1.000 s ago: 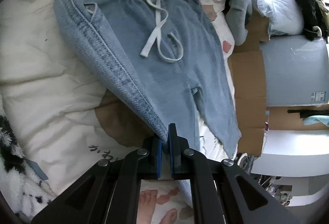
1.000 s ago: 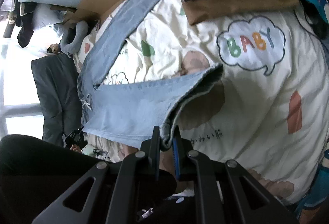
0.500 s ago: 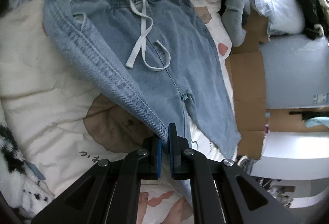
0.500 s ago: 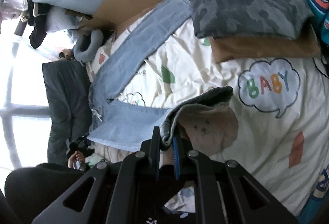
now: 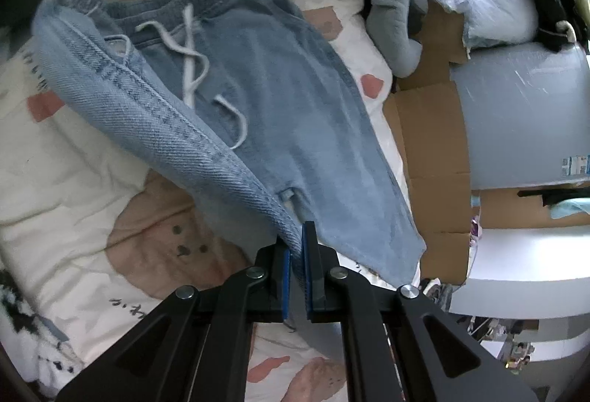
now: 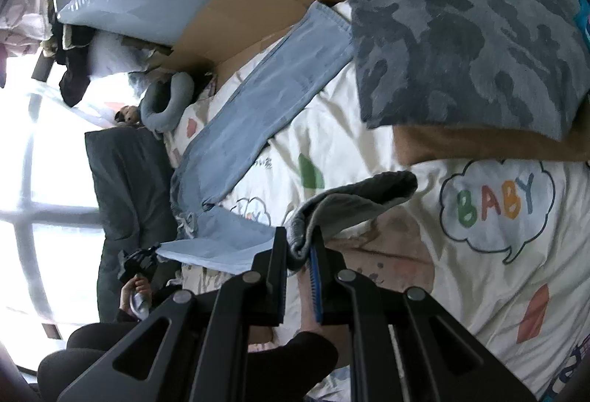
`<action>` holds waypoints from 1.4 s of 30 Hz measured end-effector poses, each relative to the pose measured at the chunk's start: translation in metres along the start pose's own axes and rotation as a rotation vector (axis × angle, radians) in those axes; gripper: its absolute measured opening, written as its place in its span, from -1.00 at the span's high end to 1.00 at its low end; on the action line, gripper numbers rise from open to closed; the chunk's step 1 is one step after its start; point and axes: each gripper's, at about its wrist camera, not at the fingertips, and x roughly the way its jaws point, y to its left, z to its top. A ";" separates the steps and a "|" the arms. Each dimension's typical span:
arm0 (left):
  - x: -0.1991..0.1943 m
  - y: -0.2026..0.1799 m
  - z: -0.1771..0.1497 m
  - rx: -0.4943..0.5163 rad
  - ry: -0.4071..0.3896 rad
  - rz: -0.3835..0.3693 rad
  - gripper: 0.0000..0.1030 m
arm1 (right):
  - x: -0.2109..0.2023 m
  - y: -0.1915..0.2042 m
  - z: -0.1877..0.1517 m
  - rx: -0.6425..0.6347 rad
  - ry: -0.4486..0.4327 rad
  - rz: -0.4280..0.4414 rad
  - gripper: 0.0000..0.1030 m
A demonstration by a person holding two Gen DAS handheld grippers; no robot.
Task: Fold clothes
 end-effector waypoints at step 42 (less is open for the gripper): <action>0.151 -0.107 0.111 0.164 0.051 0.054 0.91 | 0.114 -0.004 0.199 -0.017 -0.109 -0.208 0.82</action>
